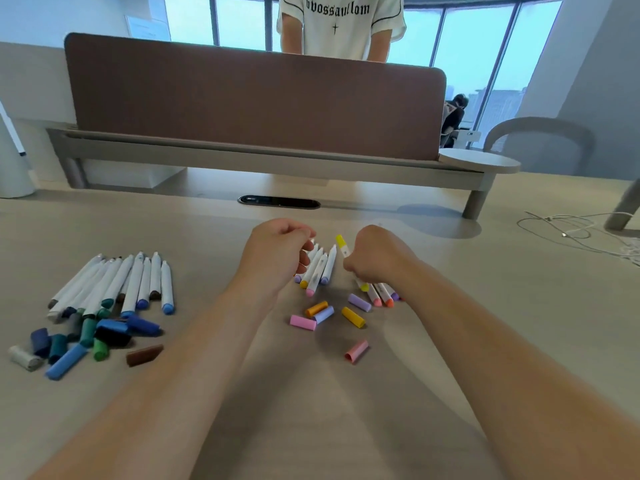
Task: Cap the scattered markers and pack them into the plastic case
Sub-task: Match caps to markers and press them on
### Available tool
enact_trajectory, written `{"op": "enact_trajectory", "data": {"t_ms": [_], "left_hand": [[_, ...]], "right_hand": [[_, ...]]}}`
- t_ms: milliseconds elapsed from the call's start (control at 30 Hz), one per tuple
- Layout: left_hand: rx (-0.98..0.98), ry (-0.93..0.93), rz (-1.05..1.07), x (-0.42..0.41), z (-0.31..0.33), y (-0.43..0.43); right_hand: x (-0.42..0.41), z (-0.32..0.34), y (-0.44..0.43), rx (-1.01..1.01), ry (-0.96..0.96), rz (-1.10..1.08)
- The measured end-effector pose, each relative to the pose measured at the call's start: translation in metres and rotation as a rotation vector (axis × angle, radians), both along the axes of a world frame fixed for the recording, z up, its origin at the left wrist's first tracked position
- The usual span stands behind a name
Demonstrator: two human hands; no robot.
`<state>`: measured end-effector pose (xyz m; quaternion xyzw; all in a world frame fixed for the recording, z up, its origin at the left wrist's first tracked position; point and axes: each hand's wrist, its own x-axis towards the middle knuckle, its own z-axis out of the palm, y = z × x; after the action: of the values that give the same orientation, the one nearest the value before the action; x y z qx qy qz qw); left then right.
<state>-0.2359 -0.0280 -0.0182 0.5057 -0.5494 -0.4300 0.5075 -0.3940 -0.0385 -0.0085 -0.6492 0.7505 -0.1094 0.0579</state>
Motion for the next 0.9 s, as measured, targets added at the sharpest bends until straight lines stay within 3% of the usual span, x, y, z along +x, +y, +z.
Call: {"op": "enact_trajectory", "data": {"t_ms": [233, 467, 733, 833, 900], "left_hand": [[0.01, -0.03, -0.027, -0.002, 0.002, 0.004], [0.009, -0.045, 0.009, -0.002, 0.003, 0.005], [-0.005, 0.01, 0.015, 0.001, 0.004, 0.003], [-0.019, 0.014, 0.011, 0.002, 0.005, 0.004], [-0.021, -0.005, 0.021, 0.002, 0.006, 0.004]], "right_hand": [[-0.004, -0.015, -0.006, 0.041, 0.127, -0.034], [0.008, -0.011, -0.02, -0.02, 0.031, 0.022], [0.036, 0.001, -0.034, 0.162, 0.134, 0.034], [0.042, -0.002, -0.035, 0.263, 0.06, 0.001], [0.042, -0.005, -0.034, 0.187, -0.004, 0.025]]}}
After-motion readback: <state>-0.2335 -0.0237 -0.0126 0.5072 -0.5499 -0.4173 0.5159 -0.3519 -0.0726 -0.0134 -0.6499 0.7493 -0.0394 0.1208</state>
